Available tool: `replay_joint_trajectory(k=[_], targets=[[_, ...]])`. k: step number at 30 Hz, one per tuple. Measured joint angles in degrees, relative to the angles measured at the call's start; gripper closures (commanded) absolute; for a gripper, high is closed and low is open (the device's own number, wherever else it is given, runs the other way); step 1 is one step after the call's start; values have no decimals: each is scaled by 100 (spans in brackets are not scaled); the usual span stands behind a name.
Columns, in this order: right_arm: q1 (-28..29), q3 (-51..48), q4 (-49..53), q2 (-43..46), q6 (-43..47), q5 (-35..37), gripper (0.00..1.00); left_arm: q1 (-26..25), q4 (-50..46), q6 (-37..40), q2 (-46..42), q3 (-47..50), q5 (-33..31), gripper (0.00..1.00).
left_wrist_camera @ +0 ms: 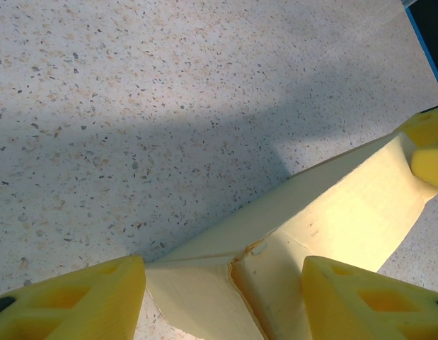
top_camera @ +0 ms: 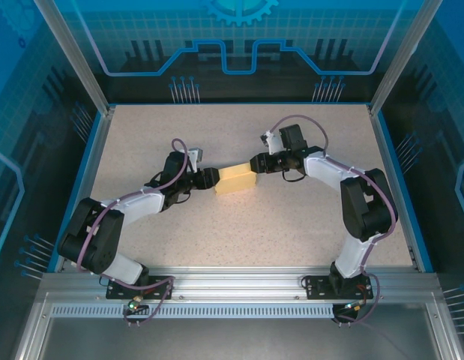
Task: Fold the paper box
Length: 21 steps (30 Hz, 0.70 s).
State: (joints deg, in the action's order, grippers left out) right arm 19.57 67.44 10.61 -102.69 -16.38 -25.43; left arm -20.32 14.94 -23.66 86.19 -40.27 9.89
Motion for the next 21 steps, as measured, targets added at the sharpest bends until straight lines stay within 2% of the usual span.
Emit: replay_joint_trajectory(k=[13, 17, 21], targets=[[-247, -415, -857, -138, -254, -916, 78, 0, 44, 0, -4, 26, 0, 39], [-267, -424, -907, -153, -293, -960, 77, 0, 44, 0, -4, 26, 0, 39], [-262, -393, -826, -140, -267, -927, 68, 0, 15, 2, -33, 26, -2, 38]])
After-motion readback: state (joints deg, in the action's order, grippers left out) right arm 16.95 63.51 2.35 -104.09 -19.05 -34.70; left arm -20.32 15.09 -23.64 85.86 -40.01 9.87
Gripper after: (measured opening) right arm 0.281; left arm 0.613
